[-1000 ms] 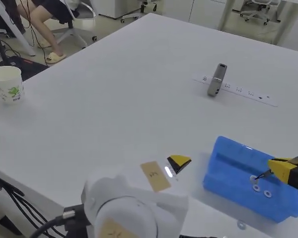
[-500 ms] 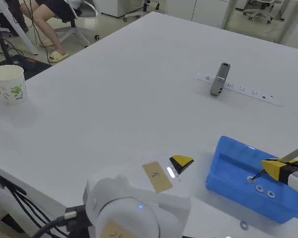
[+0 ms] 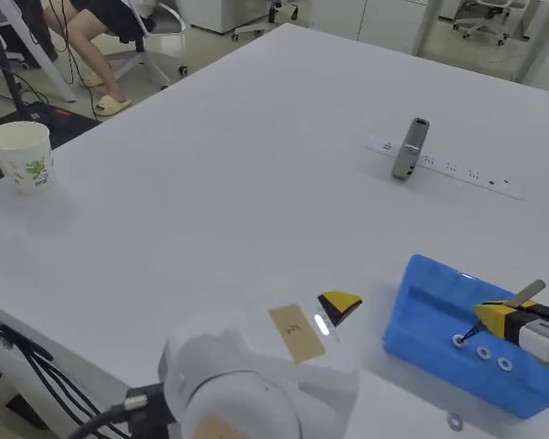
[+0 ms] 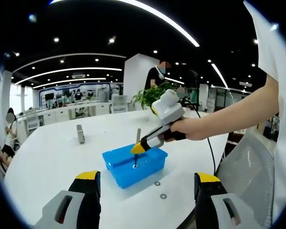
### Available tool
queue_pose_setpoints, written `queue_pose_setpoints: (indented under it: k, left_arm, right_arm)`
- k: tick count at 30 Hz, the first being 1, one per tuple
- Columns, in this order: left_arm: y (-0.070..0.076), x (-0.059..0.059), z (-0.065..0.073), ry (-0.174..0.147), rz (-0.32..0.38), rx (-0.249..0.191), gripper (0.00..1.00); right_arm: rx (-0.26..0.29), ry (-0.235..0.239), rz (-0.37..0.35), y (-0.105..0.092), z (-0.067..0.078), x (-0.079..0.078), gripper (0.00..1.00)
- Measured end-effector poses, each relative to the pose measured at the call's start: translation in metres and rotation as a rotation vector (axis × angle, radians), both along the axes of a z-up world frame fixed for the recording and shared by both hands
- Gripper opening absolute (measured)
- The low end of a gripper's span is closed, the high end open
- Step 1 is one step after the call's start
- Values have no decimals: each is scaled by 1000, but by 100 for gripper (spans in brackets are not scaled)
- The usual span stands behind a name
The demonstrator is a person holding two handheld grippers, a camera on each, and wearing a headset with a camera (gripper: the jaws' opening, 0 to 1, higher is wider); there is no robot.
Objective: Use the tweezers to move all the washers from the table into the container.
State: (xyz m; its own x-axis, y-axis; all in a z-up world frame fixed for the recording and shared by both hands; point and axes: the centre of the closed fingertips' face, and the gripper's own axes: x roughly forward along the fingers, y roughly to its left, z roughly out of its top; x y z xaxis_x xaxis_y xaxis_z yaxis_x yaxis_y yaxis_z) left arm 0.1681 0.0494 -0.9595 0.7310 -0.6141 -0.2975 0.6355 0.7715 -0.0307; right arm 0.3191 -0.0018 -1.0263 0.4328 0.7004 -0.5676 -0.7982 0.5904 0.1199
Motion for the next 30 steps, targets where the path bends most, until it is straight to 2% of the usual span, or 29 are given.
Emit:
queue_pose_setpoints:
  k: [8,16,23,30]
  left_arm:
    - [-1,0,0,-1,-4,3,81]
    - [0,0,-1,1,-2,4,81]
    - [1,0,0,4,5,-5,81]
    - [-4,-2,1,3,-21,-18,81]
  right_arm:
    - [-9,3,2,0,-1,-1,3]
    - [4,-4,-8,-1,2,0,3]
    - [5,-16,-38,-8,8,1,3]
    - [11,-28,-70,-18,14,0,3]
